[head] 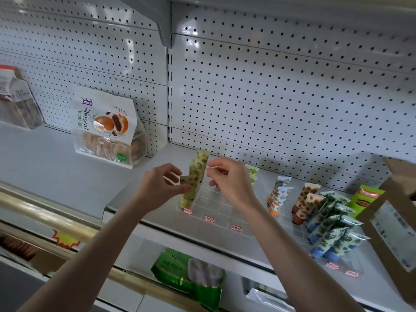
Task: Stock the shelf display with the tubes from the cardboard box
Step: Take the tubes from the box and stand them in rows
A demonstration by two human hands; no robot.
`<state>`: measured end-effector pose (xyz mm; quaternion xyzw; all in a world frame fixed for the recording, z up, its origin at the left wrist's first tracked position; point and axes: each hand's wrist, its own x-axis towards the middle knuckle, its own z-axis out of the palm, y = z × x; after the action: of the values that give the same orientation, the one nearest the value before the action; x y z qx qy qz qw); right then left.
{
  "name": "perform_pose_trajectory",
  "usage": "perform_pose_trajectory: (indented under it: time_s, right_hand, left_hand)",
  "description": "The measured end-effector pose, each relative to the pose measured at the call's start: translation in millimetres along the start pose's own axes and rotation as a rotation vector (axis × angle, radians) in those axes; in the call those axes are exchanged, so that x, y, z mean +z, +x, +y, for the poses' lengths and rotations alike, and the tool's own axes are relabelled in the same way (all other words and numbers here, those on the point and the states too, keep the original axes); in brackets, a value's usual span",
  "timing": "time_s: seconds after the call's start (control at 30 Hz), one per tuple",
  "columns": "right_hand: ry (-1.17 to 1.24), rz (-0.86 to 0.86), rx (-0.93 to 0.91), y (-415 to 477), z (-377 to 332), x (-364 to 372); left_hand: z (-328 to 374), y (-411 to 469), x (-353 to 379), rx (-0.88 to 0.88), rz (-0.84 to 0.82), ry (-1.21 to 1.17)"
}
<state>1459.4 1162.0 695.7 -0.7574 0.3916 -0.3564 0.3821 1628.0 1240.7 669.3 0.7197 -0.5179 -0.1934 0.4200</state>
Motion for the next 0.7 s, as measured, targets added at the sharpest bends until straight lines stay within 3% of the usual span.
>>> perform_pose_trajectory:
  time_s: [0.33,0.7]
  right_hand:
    - [0.055,0.109,0.053,-10,9,-53]
    - [-0.029,0.352,0.083,-54,36,-187]
  left_hand:
    - [67,0,10,0.145,0.155,-0.169]
    - [163,-6,124,0.305,-0.124,-0.35]
